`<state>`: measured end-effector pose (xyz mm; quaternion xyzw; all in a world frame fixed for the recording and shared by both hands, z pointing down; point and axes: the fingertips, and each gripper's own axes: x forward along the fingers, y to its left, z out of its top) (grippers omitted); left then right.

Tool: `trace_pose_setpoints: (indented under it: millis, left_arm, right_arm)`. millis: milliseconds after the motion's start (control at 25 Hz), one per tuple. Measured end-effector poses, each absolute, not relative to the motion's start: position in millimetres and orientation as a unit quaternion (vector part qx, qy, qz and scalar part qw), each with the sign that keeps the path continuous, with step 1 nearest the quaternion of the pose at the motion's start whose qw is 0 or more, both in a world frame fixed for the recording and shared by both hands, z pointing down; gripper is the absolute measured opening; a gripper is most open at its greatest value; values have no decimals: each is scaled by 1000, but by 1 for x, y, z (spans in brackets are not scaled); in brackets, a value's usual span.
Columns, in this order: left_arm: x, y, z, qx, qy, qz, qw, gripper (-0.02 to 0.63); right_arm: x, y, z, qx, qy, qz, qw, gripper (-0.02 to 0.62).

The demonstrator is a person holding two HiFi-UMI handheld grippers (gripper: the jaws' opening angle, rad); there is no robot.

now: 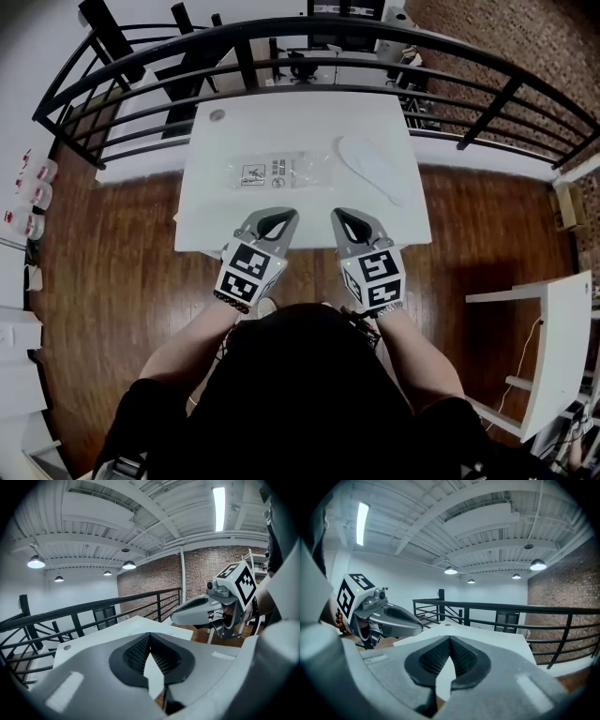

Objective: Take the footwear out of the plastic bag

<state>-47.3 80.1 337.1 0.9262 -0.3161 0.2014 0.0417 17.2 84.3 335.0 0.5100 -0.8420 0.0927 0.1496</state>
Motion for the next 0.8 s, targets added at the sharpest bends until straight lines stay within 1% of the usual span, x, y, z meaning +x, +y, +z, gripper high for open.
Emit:
trace_pose_setpoints:
  millis: [800]
  left_arm:
    - [-73, 80, 332, 936, -293, 190, 45, 17]
  right_arm:
    - [-11, 90, 327, 532, -828, 84, 158, -8]
